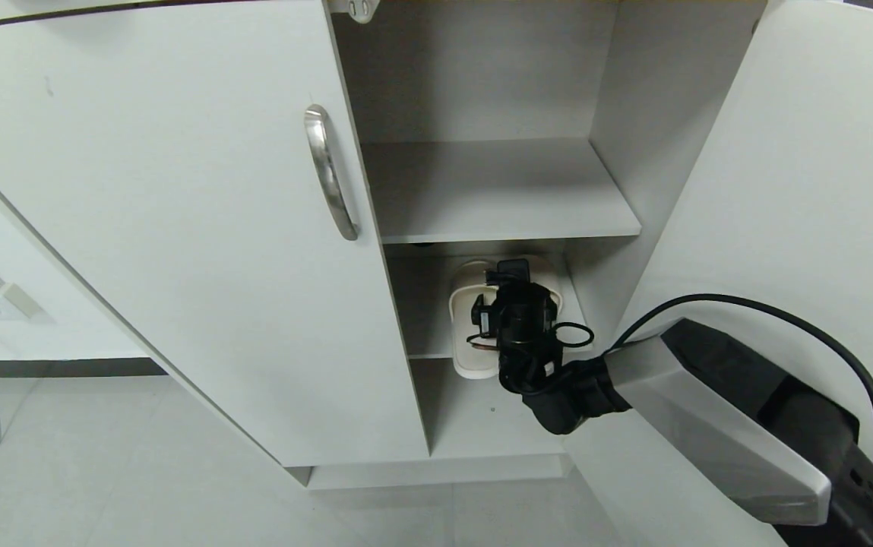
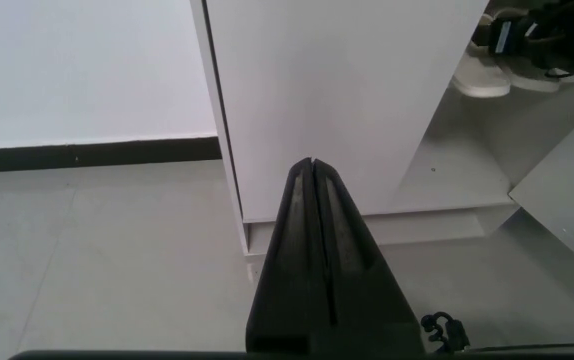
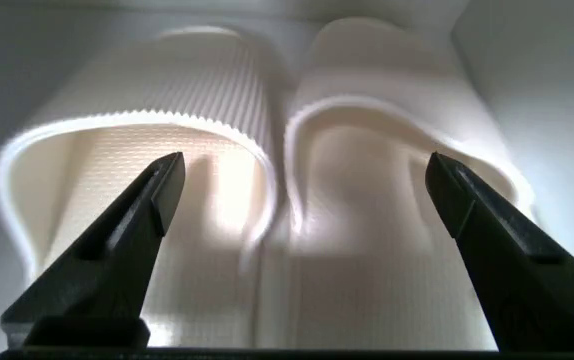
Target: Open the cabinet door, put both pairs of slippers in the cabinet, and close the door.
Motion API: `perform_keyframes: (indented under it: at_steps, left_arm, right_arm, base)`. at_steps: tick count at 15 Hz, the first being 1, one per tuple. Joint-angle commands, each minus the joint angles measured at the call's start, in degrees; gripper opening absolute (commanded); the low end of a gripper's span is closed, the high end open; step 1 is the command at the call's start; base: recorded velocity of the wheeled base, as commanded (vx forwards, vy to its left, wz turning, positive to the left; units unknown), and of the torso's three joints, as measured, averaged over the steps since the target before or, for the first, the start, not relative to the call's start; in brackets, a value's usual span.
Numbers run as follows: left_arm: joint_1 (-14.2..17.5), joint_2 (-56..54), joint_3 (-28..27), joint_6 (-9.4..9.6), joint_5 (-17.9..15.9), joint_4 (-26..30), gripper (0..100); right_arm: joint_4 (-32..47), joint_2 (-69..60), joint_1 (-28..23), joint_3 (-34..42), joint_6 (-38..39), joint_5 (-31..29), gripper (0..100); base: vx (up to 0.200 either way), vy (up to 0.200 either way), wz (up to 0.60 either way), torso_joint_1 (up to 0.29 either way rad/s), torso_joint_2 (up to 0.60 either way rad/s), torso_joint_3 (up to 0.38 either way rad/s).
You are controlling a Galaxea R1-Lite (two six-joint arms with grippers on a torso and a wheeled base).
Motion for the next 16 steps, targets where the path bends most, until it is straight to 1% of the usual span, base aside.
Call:
perform_keyframes:
  at_steps: [1, 6, 9, 11, 13, 16]
  left_arm:
    - [0.00, 0.09, 0.00, 0.02, 0.00, -0.01, 0]
    - [0.00, 0.09, 0.00, 0.11, -0.08, -0.01, 0]
    - [0.00, 0.09, 0.00, 0.11, -0.08, -0.01, 0]
    - [0.00, 0.09, 0.00, 0.11, -0.08, -0.01, 0]
    - [0.00, 0.09, 0.00, 0.11, -0.08, -0.01, 0]
    - [0.00, 0.09, 0.00, 0.02, -0.08, -0.01, 0]
  right_arm:
    - [-4.85, -5.08, 1.03, 7.71, -0.17, -0.10, 100]
    - [-13.38, -12.73, 4.64, 23.97, 0.18, -0.01, 100]
    - [-20.23, -15.36, 6.75, 34.95, 0.01, -0.01, 100]
    - [-21.20, -18.00, 8.33, 41.02, 0.01, 0.08, 100]
    - [-22.78, -18.62, 9.03, 43.66, 0.18, 0.08, 100]
    - [-24.01, -18.70, 9.21, 44.53, 0.18, 0.08, 100]
  base:
    - [0.000, 0.000, 0.00, 0.000, 0.00, 0.000]
    - [0.000, 0.000, 0.00, 0.000, 0.00, 0.000]
    - [0.000, 0.000, 0.00, 0.000, 0.00, 0.000]
    - [0.000, 0.000, 0.00, 0.000, 0.00, 0.000]
    - [0.000, 0.000, 0.00, 0.000, 0.00, 0.000]
    - [0.000, 0.000, 0.00, 0.000, 0.00, 0.000]
